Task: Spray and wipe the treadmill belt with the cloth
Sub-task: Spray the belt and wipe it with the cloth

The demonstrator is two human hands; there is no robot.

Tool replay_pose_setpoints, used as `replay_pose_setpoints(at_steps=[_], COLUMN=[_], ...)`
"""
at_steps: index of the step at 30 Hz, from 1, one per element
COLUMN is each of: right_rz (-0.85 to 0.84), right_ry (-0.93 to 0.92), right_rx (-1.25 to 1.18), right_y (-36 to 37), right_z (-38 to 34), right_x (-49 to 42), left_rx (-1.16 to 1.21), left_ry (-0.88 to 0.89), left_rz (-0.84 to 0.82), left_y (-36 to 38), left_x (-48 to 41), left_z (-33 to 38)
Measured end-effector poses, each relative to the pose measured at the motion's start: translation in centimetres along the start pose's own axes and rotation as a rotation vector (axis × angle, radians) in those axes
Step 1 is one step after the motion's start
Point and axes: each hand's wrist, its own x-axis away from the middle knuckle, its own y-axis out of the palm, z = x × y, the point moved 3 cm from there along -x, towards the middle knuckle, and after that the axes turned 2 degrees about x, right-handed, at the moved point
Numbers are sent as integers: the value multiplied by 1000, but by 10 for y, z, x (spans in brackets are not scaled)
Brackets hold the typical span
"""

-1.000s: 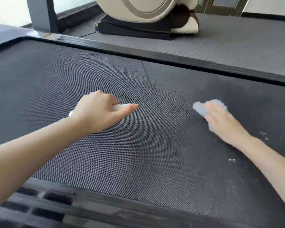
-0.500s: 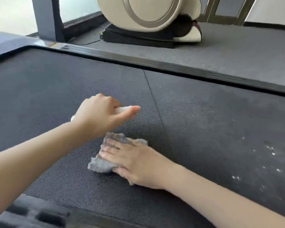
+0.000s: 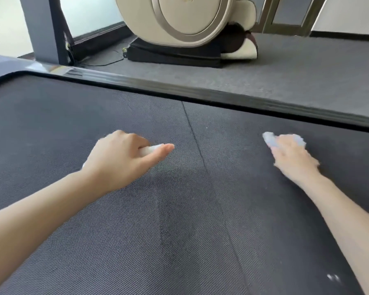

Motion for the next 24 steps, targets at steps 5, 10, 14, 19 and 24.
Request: replay_pose_setpoints(at_steps=[5, 10, 14, 19, 24], right_rz=[-69, -149, -105, -138, -118], right_ry=[-891, -1049, -794, -430, -190], right_rx=[-318, -279, -80, -97, -66], right_y=[9, 9, 12, 14, 18], right_z=[-152, -213, -205, -154, -88], right_x=[87, 75, 6, -60, -88], left_rx=[45, 50, 38, 36, 22], left_ry=[25, 56, 35, 13, 16], left_rz=[55, 63, 48, 25, 15], left_y=[0, 5, 15, 24, 25], left_x=[-18, -27, -32, -37, -42], left_z=[-1, 8, 15, 18, 16])
